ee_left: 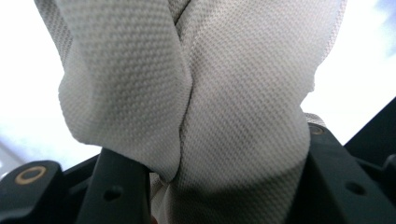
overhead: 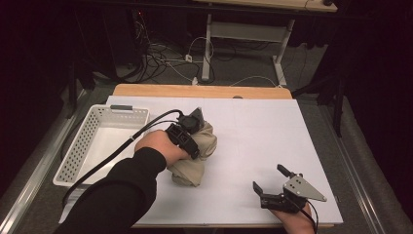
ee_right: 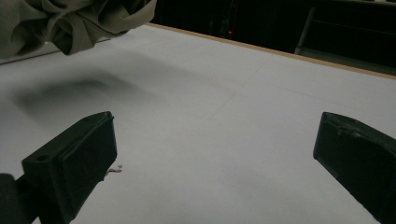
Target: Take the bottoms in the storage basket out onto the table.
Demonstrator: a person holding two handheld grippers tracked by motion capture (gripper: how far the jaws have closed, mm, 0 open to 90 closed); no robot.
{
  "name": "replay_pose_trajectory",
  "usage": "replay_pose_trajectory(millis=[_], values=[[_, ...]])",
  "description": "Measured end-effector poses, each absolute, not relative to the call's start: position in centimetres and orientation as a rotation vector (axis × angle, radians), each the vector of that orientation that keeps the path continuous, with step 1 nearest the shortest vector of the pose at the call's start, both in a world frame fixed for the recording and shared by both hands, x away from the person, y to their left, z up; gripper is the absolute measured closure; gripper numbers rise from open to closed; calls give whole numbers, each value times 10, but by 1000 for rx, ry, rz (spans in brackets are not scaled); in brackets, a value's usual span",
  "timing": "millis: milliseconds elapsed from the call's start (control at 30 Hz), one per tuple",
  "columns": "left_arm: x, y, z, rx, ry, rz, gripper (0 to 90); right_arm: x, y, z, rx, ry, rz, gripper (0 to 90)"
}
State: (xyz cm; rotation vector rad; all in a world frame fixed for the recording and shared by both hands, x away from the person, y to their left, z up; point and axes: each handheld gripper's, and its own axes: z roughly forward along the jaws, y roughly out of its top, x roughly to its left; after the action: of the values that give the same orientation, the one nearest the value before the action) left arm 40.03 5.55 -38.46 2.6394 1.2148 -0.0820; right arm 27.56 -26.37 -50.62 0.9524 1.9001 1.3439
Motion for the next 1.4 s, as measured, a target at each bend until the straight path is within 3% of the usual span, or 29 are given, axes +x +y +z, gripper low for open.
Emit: replay_pose_trajectory(millis=[933,1300,1400], values=[[384,59,-478,2258,1098,93,496,277,-261,-509,951,1920,1333,4],[370,62,-512,2123,948,255,297,275,-265,-510,962,1911,1291,4],[368,63,-511,2130,948,260,132,275,-265,-512,970,1908,1261,4]])
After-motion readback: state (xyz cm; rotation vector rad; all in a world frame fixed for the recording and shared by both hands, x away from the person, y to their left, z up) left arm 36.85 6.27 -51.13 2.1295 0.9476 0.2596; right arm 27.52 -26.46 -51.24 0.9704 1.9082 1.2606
